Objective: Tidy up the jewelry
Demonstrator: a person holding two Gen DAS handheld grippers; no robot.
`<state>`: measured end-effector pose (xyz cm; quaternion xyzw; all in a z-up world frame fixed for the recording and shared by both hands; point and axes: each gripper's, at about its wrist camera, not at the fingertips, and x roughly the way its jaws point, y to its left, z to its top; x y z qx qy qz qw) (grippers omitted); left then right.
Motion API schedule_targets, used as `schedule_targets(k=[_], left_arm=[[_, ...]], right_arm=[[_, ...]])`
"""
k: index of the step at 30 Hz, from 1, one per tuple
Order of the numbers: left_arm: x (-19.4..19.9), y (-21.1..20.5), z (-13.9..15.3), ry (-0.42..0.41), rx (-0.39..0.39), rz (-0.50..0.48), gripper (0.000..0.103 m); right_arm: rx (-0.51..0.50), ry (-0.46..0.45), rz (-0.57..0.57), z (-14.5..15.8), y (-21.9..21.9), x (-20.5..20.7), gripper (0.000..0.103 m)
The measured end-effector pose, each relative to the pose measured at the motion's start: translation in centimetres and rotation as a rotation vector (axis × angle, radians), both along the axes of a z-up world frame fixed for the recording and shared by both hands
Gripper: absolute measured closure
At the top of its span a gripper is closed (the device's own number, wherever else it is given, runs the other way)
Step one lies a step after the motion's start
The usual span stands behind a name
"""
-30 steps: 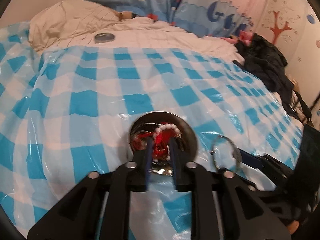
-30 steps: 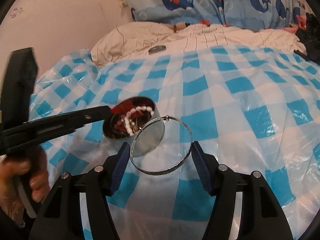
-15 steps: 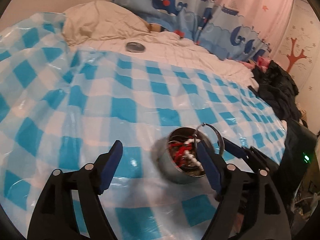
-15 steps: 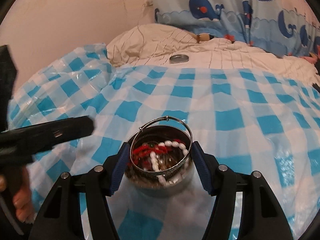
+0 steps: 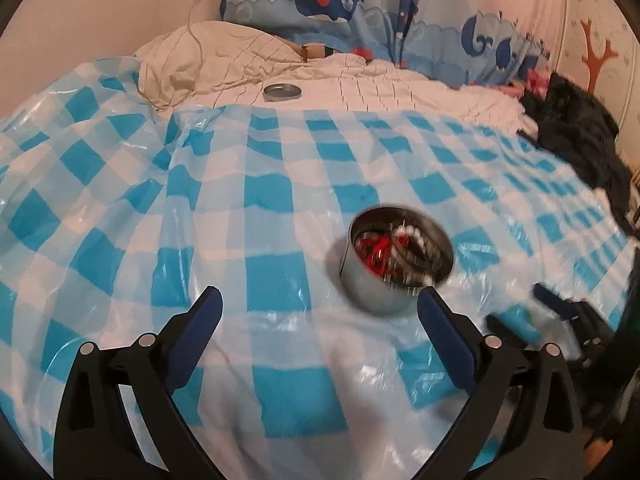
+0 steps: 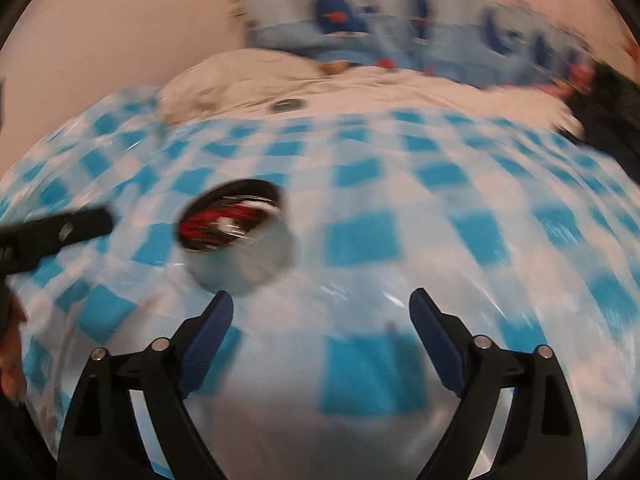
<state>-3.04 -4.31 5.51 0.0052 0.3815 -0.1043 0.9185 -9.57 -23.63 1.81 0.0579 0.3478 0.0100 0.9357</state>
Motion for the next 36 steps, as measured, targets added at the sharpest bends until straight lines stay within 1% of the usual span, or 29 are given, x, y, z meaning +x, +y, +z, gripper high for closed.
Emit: schedule_targets(k=[2,5,8,11,16,22,29,36], left_arm=[[-1.2,0.0,-0.3,-0.002,0.026,0.009,0.008],[-2.2,0.3,-0.4,-0.012,0.029,0.022,0.008],[-2.4,0.5,-0.2,-0.023,0.043,0.030,0.008],[-2.3,0.6,-0.1,-0.022,0.043,0.038,0.008],[-2.3,0.4,-0.1,-0.023,0.043,0.037,0.008],[-2.5,-0.1,-0.2,-0.018,0.054,0.021,0.008],[-2.6,0.0,-0.2,-0.016,0.035,0.029,0.008],[-2.8,0.3,0.2,-0.019,0.005,0.036,0.008]], right_arm=[[0.036,-0.037,-0.088,0.0,-1.4,-1.1,0.008],[0.042,-0.061,-0.136,-0.1,-2.1,-1.5,0.008],[0.047,-0.050,-0.152,-0.3,-2.4,-1.3,0.008],[0.053,-0.060,-0.165,-0.2,-2.5,-1.4,0.008],[0.031,-0.061,-0.170,-0.2,-2.0,-1.6,0.008],[-0.011,-0.111,-0.180,0.3,-1.4,-2.4,0.007],[-0.055,-0.167,-0.195,0.8,-0.9,-3.4,0.007],[-0.065,-0.156,-0.203,0.6,-0.9,-3.2,0.007]])
